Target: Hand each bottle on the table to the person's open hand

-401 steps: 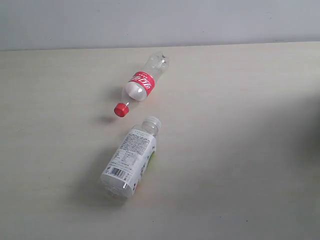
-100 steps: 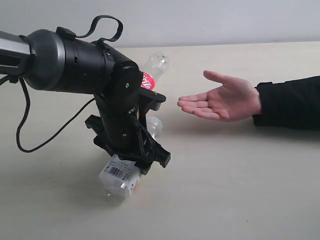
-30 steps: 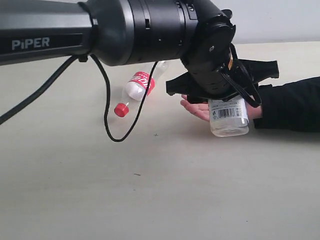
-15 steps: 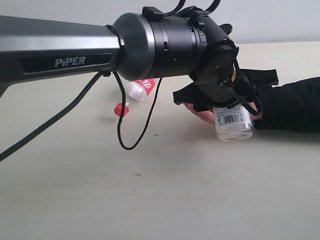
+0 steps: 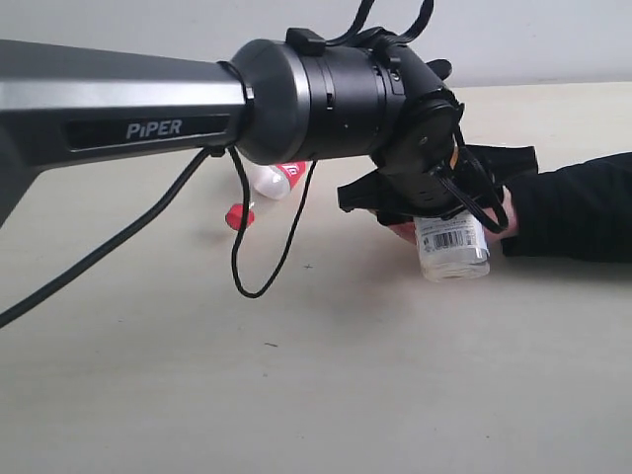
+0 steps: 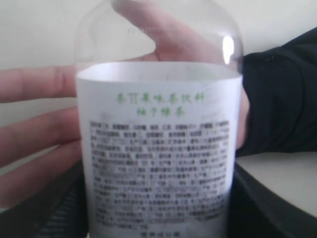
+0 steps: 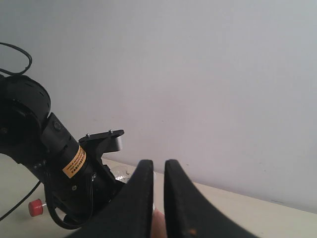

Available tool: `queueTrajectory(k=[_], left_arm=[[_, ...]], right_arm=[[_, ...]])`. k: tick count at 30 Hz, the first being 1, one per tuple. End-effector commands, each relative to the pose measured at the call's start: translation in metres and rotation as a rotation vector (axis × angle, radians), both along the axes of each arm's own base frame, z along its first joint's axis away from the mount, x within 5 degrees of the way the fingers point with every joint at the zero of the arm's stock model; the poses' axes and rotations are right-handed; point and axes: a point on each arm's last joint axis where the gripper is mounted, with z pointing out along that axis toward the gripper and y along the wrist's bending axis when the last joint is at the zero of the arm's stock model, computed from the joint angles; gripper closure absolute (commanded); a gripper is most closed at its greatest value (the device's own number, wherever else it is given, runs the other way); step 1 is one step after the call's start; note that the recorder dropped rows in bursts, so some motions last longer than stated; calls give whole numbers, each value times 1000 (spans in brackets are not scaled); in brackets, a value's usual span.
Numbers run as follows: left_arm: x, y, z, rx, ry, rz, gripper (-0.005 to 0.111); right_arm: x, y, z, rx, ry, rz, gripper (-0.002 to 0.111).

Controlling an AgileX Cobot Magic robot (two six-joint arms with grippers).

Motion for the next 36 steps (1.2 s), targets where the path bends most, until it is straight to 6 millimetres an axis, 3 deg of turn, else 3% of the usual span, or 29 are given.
queueTrajectory(k=[1,5,36], left_arm=[[7,3,5,-27,-20,5,88],[7,1,6,-42,-32,1,77],[7,3,2,-3,-29,-22,77]], right_arm=[[0,0,-1,-9,-5,-5,98],[0,0,-1,-9,-5,-5,98],[0,0,-1,-9,-5,-5,98]])
